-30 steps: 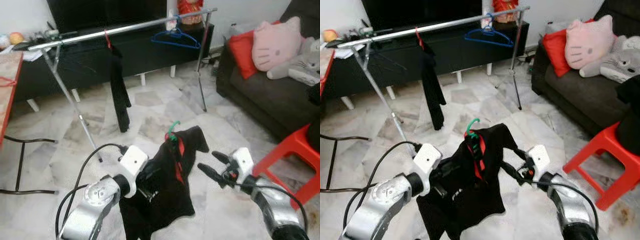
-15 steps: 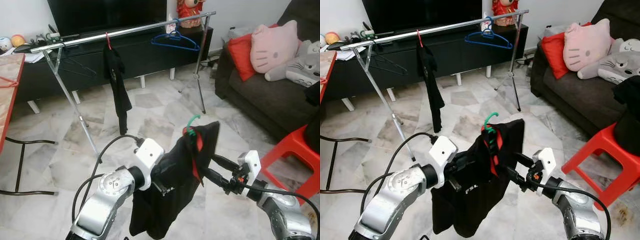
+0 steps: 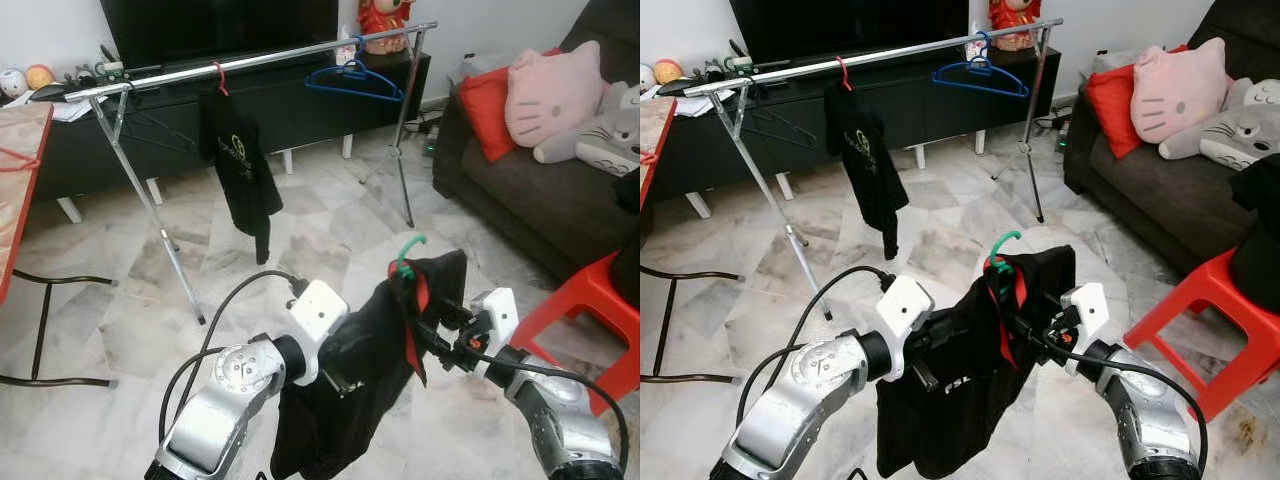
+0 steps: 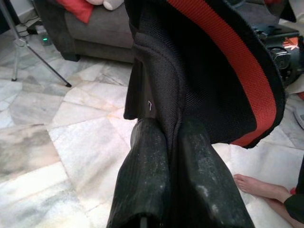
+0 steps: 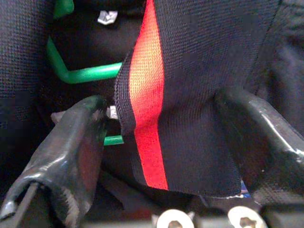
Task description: Hang hanger
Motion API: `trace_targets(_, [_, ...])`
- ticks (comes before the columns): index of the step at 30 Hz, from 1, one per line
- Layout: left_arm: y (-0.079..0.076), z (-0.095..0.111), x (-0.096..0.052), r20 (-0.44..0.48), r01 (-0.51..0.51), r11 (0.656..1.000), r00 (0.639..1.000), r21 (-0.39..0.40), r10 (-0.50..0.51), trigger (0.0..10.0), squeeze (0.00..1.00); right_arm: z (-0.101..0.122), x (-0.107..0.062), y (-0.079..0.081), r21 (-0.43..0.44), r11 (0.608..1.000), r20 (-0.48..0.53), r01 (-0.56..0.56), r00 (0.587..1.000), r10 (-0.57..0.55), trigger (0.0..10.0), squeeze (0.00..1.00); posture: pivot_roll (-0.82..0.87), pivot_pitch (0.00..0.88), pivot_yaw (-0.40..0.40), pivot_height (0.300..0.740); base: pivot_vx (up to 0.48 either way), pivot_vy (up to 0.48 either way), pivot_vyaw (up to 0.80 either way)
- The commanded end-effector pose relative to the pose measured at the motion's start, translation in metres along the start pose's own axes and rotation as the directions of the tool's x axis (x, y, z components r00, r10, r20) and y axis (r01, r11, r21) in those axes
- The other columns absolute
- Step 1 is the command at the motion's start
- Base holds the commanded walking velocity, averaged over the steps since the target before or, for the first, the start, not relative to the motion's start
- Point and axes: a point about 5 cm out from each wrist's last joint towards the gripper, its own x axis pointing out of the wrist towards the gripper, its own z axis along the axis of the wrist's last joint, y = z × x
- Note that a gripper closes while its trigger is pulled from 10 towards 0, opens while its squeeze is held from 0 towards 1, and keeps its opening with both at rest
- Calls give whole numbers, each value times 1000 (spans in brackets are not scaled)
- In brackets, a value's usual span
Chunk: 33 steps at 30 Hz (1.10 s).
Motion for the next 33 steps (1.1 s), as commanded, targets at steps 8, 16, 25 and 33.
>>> trace_targets(8, [-4,13,5,51,35,999,998,15,-36,10000,0,-2,3,-6,-53,997,-47,51,997,-53,10000,0,-23,0,-16,740,0,0,0])
trace_targets(16, [-5,15,6,57,32,999,998,23,-33,10000,0,-7,-1,-29,-130,953,-79,274,955,-285,10000,0,-18,0,-21,740,0,0,0])
trace_targets(25, [-4,13,4,51,21,1000,998,22,-22,10000,0,-4,1,-29,-119,953,-36,277,958,-283,0,0,-18,0,-22,740,0,0,0])
trace_targets(33, [-3,13,3,52,13,1000,999,21,-14,10000,0,-5,3,-30,-126,948,-31,292,954,-298,0,0,-15,0,-22,740,0,0,0])
